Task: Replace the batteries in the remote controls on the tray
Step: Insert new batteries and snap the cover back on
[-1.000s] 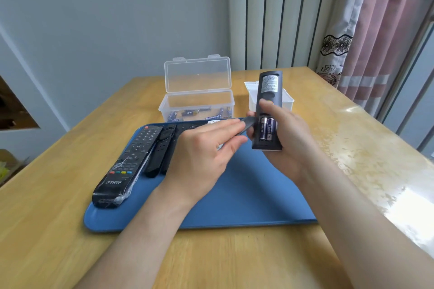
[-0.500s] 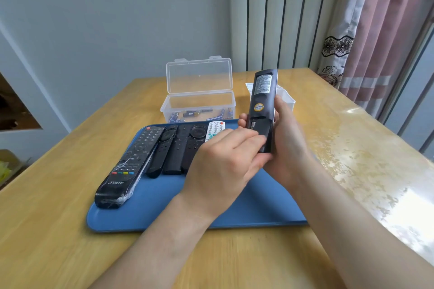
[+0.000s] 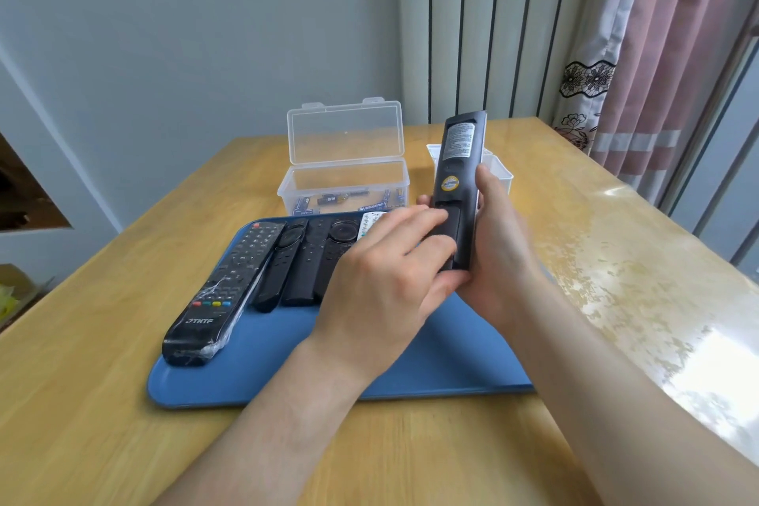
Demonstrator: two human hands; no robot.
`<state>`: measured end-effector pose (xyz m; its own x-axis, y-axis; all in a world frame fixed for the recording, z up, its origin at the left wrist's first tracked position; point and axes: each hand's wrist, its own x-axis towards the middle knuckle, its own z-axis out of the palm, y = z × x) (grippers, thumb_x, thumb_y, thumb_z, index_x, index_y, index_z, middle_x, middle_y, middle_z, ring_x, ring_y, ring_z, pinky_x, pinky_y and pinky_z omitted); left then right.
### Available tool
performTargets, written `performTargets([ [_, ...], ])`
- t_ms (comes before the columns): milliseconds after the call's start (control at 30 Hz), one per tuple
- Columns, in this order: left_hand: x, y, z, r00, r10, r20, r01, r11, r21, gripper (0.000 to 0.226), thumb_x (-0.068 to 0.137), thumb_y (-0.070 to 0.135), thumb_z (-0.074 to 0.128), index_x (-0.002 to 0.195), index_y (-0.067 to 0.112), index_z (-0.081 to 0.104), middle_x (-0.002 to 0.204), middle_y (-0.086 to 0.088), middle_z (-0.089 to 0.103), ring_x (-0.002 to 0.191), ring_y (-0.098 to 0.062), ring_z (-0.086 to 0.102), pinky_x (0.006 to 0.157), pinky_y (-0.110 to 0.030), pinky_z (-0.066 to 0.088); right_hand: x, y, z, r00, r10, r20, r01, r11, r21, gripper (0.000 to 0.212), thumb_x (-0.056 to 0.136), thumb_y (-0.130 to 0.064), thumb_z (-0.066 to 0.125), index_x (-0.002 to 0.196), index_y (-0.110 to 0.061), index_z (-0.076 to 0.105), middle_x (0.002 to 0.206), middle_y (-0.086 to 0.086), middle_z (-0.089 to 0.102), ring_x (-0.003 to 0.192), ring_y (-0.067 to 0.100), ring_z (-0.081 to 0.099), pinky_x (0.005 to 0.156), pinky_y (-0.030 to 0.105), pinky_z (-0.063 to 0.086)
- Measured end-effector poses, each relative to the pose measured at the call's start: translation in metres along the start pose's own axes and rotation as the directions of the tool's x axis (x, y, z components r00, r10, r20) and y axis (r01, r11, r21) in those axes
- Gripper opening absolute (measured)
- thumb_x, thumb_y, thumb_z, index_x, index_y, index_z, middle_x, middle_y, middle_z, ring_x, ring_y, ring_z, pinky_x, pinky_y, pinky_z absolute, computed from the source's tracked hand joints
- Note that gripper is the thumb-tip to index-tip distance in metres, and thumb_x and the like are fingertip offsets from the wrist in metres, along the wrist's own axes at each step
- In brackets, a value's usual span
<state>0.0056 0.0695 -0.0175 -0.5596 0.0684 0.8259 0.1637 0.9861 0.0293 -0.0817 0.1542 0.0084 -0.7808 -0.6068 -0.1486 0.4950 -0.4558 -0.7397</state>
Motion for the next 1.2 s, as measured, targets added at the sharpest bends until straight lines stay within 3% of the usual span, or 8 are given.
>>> performTargets([
  [67,-0.001,-0.002,0.0,0.995,-0.069,0.07,0.075,0.993,-0.087,0.023,0.077,0.027,0.076,0.085,0.008,0.068,0.114,-0.008,0.069,0.109,-0.02,0.062,0.096,-0.029,0.046,-0.001,0.001,0.001,1.0,-0.005,-0.007,0.005,1.0,-0.025,0.049,0.097,-0.053,0.045,0.103,-0.009,0.064,0.089,0.008,0.064,0.068,0.019,0.064,0.063,0.028,0.049],
  [233,0.0,-0.005,-0.005,0.982,-0.112,0.152,0.126,0.989,-0.083,0.03,0.071,0.025,0.076,0.097,0.014,0.067,0.117,0.001,0.07,0.097,-0.018,0.068,0.07,-0.034,0.055,0.0,0.002,0.003,0.999,-0.021,-0.046,0.021,1.0,-0.001,0.043,0.097,-0.048,0.049,0.108,-0.009,0.062,0.089,0.012,0.063,0.077,0.022,0.063,0.068,0.029,0.052],
  [500,-0.002,-0.012,-0.001,0.992,-0.076,0.098,0.08,0.996,-0.039,0.037,0.078,0.029,0.068,0.109,0.011,0.072,0.116,-0.005,0.07,0.107,-0.023,0.065,0.093,-0.036,0.047,-0.005,0.006,0.006,1.0,-0.024,0.005,0.025,0.999,-0.045,0.045,0.098,-0.049,0.047,0.108,-0.009,0.064,0.093,0.01,0.063,0.08,0.019,0.064,0.068,0.027,0.055],
  [700,-0.002,-0.012,0.0,0.98,-0.195,0.028,0.197,0.97,-0.14,0.039,0.065,0.028,0.078,0.102,0.015,0.075,0.11,0.001,0.072,0.098,-0.024,0.064,0.082,-0.045,0.053,-0.006,0.011,0.006,0.997,-0.064,0.039,0.07,0.984,-0.162,0.044,0.098,-0.046,0.048,0.118,-0.01,0.062,0.095,0.007,0.07,0.081,0.017,0.069,0.061,0.025,0.054],
  [900,0.002,-0.008,-0.001,0.922,-0.362,0.134,0.386,0.871,-0.303,0.045,0.061,0.027,0.086,0.103,0.024,0.071,0.102,0.019,0.065,0.09,-0.009,0.059,0.085,-0.029,0.049,-0.006,0.009,0.006,0.989,-0.144,0.024,0.142,0.907,-0.396,0.029,0.103,-0.029,0.041,0.102,-0.005,0.057,0.079,0.009,0.059,0.06,0.016,0.06,0.055,0.026,0.048],
  [1000,0.0,-0.007,0.001,0.903,-0.382,0.2,0.421,0.88,-0.221,0.036,0.071,0.039,0.08,0.103,0.029,0.068,0.09,0.026,0.061,0.089,-0.003,0.052,0.082,-0.018,0.043,-0.002,-0.003,0.001,0.96,-0.262,0.102,0.247,0.61,-0.753,0.016,0.096,-0.013,0.038,0.092,-0.004,0.051,0.074,0.005,0.051,0.067,0.021,0.05,0.06,0.031,0.04],
  [1100,-0.005,-0.012,0.006,0.903,-0.305,0.303,0.344,0.935,-0.084,0.019,0.085,0.036,0.065,0.099,0.025,0.071,0.097,0.02,0.066,0.096,-0.01,0.051,0.086,-0.028,0.044,0.004,-0.011,-0.011,0.913,-0.35,0.211,0.192,-0.089,-0.977,0.019,0.091,-0.015,0.044,0.106,-0.014,0.054,0.085,0.005,0.048,0.078,0.028,0.046,0.062,0.033,0.033],
  [1200,-0.01,-0.015,0.008,0.881,-0.299,0.367,0.327,0.945,-0.014,0.019,0.089,0.03,0.058,0.103,0.024,0.07,0.103,0.014,0.067,0.101,-0.015,0.051,0.088,-0.027,0.043,0.002,-0.01,-0.016,0.907,-0.388,0.164,0.026,-0.337,-0.941,0.034,0.088,-0.021,0.048,0.121,-0.023,0.055,0.095,0.007,0.043,0.084,0.031,0.047,0.066,0.032,0.036],
])
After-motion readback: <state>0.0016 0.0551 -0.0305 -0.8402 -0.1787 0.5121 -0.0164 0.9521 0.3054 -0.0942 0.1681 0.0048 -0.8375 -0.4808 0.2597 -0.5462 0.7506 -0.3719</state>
